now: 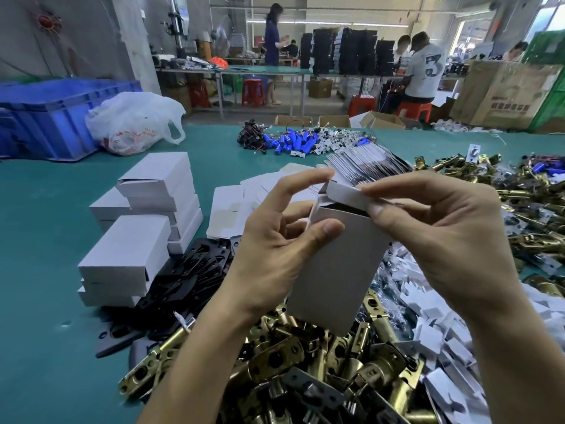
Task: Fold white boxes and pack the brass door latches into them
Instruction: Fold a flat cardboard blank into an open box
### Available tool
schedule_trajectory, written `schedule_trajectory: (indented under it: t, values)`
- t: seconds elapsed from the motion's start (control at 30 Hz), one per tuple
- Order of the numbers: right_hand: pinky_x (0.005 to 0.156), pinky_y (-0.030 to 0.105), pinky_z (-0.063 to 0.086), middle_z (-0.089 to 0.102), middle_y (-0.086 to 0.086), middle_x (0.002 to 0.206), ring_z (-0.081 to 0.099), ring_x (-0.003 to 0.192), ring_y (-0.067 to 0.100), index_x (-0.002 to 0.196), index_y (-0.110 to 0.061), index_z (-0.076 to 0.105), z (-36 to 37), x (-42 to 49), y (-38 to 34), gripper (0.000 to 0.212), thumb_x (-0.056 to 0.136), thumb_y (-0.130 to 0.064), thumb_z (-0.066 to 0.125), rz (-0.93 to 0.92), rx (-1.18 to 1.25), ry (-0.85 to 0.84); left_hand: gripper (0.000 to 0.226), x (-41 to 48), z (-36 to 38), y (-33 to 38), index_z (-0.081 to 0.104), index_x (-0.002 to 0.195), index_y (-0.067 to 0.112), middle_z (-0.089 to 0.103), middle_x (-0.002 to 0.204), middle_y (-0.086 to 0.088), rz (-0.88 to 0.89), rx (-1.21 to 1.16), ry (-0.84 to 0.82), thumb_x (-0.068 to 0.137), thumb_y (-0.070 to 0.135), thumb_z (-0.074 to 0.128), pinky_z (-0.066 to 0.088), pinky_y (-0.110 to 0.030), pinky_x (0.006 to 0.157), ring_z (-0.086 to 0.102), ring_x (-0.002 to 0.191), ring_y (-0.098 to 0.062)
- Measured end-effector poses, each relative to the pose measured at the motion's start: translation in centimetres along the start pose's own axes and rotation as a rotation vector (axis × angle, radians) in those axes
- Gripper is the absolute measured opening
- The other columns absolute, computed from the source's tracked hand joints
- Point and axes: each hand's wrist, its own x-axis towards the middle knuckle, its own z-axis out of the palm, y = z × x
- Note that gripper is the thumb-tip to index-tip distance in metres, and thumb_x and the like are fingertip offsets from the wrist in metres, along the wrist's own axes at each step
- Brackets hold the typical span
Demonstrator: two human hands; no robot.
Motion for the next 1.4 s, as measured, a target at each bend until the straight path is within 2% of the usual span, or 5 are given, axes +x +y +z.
schedule_trajectory:
  t: [0.5, 0.83, 1.17, 1.3, 1.4]
  values:
    - [0.073, 0.042, 0.06, 0.077, -0.004, 0.087, 0.073, 0.085, 0.015, 0.086, -0.024, 0.076, 0.7, -0.1, -0.4, 0.02, 0.08, -0.005, 0.077, 0.056, -0.043, -0.088, 0.023, -0.1, 0.5, -0.9, 0.056, 0.111, 0.007, 0.069, 0.073, 0.016, 0.1, 0.09, 0.035, 0.095, -0.01, 0.055, 0.044, -0.005, 0.061, 0.06, 0.062, 0.008]
    - [0.067, 0.024, 0.058, 0.074, 0.002, 0.079, 0.07, 0.073, 0.014, 0.084, -0.013, 0.074, 2.0, -0.4, 0.4, 0.012, 0.077, -0.008, 0.082, 0.061, -0.049, 0.025, 0.019, 0.0, 0.5, -0.8, 0.066, 0.104, 0.02, 0.075, 0.095, 0.006, 0.021, 0.099, 0.168, 0.096, 0.011, 0.052, 0.051, -0.014, 0.072, 0.068, 0.086, -0.003]
    - [0.071, 0.054, 0.059, 0.077, 0.007, 0.097, 0.074, 0.085, 0.034, 0.103, -0.022, 0.076, 0.3, -0.3, 0.9, 0.041, 0.062, -0.017, 0.079, 0.254, 0.18, -0.245, 0.035, 0.1, 0.0, -1.4, 0.073, 0.089, 0.039, 0.074, 0.104, 0.003, -0.021, 0.1, 0.243, 0.094, 0.018, 0.046, 0.055, -0.042, 0.087, 0.066, 0.096, -0.02]
    - [0.073, 0.05, 0.06, 0.077, 0.005, 0.098, 0.072, 0.091, 0.038, 0.103, -0.025, 0.075, 0.4, -0.2, 1.0, 0.038, 0.066, -0.018, 0.076, 0.234, 0.185, -0.261, 0.037, 0.2, -0.1, -1.3, 0.071, 0.082, 0.042, 0.073, 0.095, 0.01, -0.041, 0.109, 0.251, 0.092, 0.019, 0.043, 0.055, -0.027, 0.071, 0.065, 0.086, -0.011]
    - [0.077, 0.056, 0.059, 0.077, 0.0, 0.101, 0.07, 0.094, 0.039, 0.1, -0.028, 0.077, 0.5, -0.2, 1.4, 0.032, 0.069, -0.024, 0.075, 0.209, 0.13, -0.263, 0.032, 0.2, -0.1, -1.5, 0.067, 0.083, 0.039, 0.075, 0.105, 0.004, -0.041, 0.128, 0.249, 0.094, 0.022, 0.043, 0.057, -0.036, 0.086, 0.069, 0.101, -0.017]
